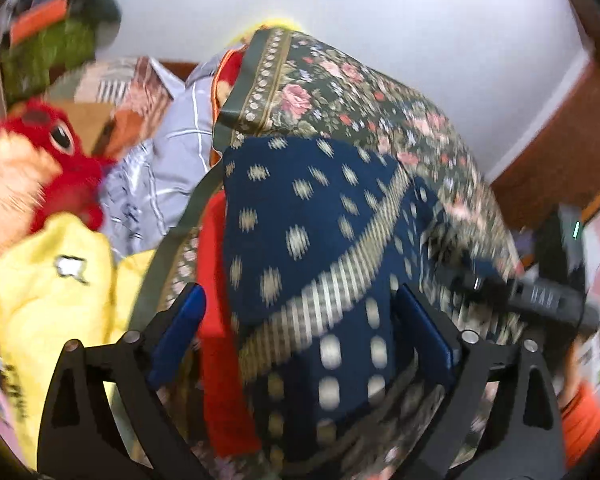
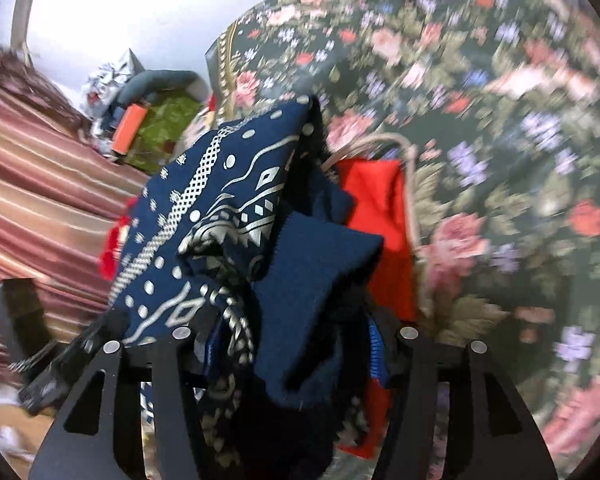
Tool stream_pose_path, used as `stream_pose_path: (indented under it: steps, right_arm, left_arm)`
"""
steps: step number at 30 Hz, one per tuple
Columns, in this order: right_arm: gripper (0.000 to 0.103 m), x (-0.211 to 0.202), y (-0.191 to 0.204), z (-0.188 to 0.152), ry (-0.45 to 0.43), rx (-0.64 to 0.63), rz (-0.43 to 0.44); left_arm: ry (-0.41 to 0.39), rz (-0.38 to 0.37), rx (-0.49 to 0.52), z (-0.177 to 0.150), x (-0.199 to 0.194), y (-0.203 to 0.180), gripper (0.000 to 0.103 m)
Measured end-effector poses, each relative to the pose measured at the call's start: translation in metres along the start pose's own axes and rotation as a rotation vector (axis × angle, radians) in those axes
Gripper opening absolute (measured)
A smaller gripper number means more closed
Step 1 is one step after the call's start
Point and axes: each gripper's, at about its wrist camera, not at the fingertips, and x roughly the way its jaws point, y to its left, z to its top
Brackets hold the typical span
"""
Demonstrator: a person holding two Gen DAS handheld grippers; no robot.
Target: Fold large clothes
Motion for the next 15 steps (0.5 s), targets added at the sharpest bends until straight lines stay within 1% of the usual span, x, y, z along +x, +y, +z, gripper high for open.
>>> stream_pose_path:
  steps: [2,3,5,8,11,13,15]
  right_arm:
    - [0.063,-0.007,0.003,-0.005,-0.023,-0.047,-0.082]
    - [0.064,-0.011,0.007,-0.009,-0.033,-0.077,-0.117]
    - [0.065,-0.016,0.012,-0.018,-0.041,-0.139,-0.169]
    - [0.069,-0.020,0.014,-0.033,-0.038,-0.185,-0.215]
    - [0.070,-0.023,0.009,-0.044,-0.028,-0.194,-0.233]
    - [0.070,-0.028,0.007,-0.049,-0.025,-0.184,-0.241]
    - [0.070,-0.033,0.006,-0.050,-0.024,-0.166,-0.248]
  left_arm:
    - [-0.003,0.051,0.057,-0.015,-0.006,-0.004,0.103]
    - [-0.005,0.067,0.066,-0.022,-0.008,-0.004,0.103]
    - [0.001,0.059,0.042,-0.032,-0.010,0.002,0.103]
    - [0.028,0.012,-0.043,-0.044,-0.009,0.016,0.103]
    - [0.036,0.001,-0.096,-0.054,-0.010,0.020,0.103]
    - [0.043,-0.003,-0.113,-0.059,-0.013,0.019,0.103]
    - [0.039,0.014,-0.108,-0.062,-0.021,0.013,0.103]
